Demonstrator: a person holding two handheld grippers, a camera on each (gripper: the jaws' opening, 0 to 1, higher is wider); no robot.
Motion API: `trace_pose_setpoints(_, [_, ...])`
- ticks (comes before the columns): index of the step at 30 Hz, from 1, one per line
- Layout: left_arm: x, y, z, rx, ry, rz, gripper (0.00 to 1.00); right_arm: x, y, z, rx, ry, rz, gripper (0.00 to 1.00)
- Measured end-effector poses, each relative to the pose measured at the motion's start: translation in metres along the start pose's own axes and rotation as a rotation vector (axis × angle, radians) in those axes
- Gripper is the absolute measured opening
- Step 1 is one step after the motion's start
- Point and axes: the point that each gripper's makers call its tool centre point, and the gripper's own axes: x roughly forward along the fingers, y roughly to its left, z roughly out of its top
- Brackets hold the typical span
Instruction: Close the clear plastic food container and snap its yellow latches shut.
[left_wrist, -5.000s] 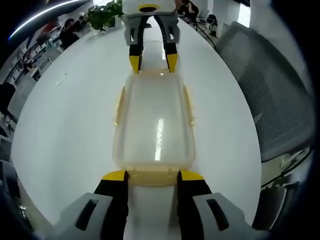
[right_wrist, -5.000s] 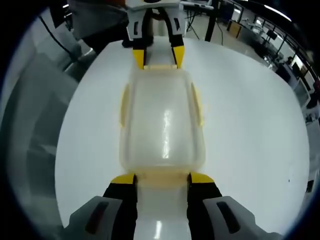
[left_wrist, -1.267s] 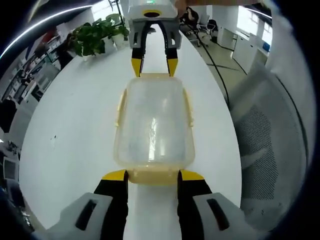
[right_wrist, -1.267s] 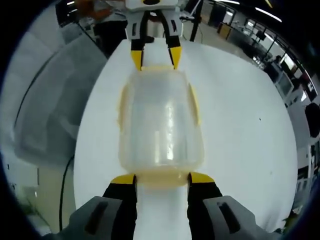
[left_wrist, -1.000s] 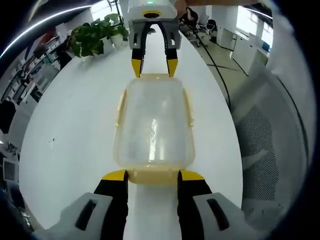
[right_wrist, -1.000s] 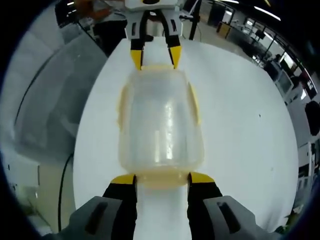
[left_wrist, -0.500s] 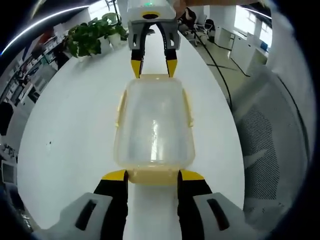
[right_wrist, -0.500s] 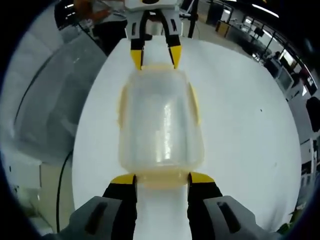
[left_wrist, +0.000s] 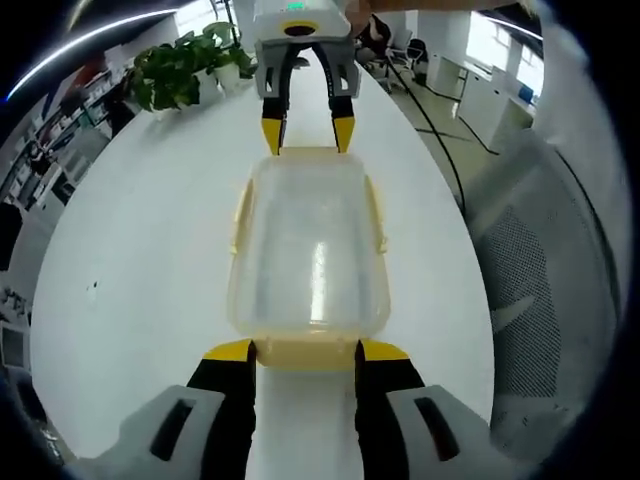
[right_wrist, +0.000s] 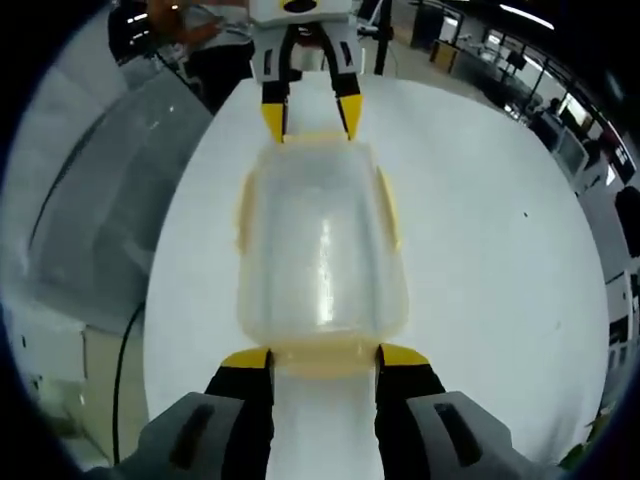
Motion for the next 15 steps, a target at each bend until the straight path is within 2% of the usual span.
trace_pose_setpoints(15, [0.0021,0.0004,-0.0014,-0.005,-0.015,-0.020,0.37,0.0014,0.0006,-0.0002,0.009,-0.004,0.016,0.38])
